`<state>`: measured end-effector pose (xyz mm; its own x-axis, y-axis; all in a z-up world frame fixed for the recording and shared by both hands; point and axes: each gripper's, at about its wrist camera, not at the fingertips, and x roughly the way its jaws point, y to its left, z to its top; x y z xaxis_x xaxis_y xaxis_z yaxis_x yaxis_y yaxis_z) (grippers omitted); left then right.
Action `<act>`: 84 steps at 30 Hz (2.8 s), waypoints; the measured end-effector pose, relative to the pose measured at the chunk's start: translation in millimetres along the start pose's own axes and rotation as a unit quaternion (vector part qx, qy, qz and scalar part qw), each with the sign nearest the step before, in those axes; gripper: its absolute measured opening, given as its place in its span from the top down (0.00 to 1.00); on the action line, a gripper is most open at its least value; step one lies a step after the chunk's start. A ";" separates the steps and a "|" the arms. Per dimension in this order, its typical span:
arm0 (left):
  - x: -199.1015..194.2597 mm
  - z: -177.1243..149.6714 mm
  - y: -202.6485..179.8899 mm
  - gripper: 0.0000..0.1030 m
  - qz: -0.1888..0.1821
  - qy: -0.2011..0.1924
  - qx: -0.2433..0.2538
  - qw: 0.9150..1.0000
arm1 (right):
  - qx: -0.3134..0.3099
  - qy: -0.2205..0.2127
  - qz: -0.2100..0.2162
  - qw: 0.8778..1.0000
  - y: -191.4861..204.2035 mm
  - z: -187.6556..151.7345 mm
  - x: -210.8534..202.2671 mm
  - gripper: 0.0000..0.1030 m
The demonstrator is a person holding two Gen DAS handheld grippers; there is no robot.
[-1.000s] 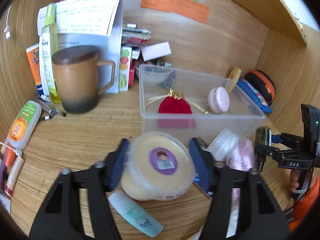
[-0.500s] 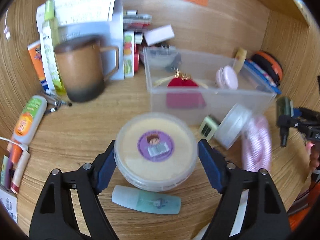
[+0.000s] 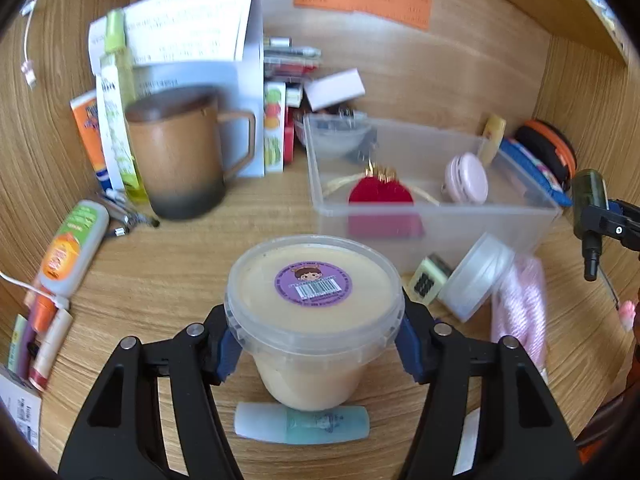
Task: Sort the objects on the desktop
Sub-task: 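Lift the tub and green bottle with both grippers and carry them over the bin, then lower the tub into the bin with the left gripper while the right gripper drops the bottle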
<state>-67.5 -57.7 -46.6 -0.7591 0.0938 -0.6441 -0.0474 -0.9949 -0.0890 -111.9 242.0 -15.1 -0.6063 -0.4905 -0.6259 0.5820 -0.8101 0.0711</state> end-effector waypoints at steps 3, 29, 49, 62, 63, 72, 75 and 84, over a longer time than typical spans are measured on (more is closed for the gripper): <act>-8.1 8.9 -0.5 0.39 -0.002 -0.016 0.001 1.000 | -0.008 -0.011 0.000 1.000 3.9 10.0 0.4 0.40; -13.0 100.3 -20.4 0.39 -0.056 -0.083 0.008 0.995 | -0.008 -0.039 0.020 0.999 3.9 71.1 39.8 0.40; 47.9 105.7 -30.0 0.39 -0.097 -0.029 0.015 0.995 | -0.006 0.009 0.033 0.999 18.5 78.2 100.1 0.40; 69.1 94.3 -36.4 0.39 -0.077 0.006 0.032 0.997 | -0.022 0.041 0.013 0.999 18.2 64.5 121.7 0.40; 70.7 93.4 -37.0 0.39 -0.074 0.008 0.034 0.997 | -0.020 0.045 0.011 0.999 17.4 63.7 123.5 0.40; 80.0 87.9 -35.7 0.39 -0.078 0.028 0.034 0.996 | -0.021 0.059 0.006 0.998 16.7 59.8 132.2 0.40; 81.5 86.3 -36.1 0.39 -0.071 0.029 0.037 0.996 | -0.019 0.061 0.009 0.998 16.0 59.8 134.2 0.40; 82.5 84.7 -34.2 0.39 -0.070 0.031 0.039 0.996 | -0.011 0.066 0.018 0.998 14.0 59.5 135.6 0.36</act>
<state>-183.5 -19.1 -32.3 -0.7004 0.2307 -0.6754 -0.2010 -0.9718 -0.1235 -218.2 145.0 -52.8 -0.5086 -0.4712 -0.7206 0.6142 -0.7851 0.0798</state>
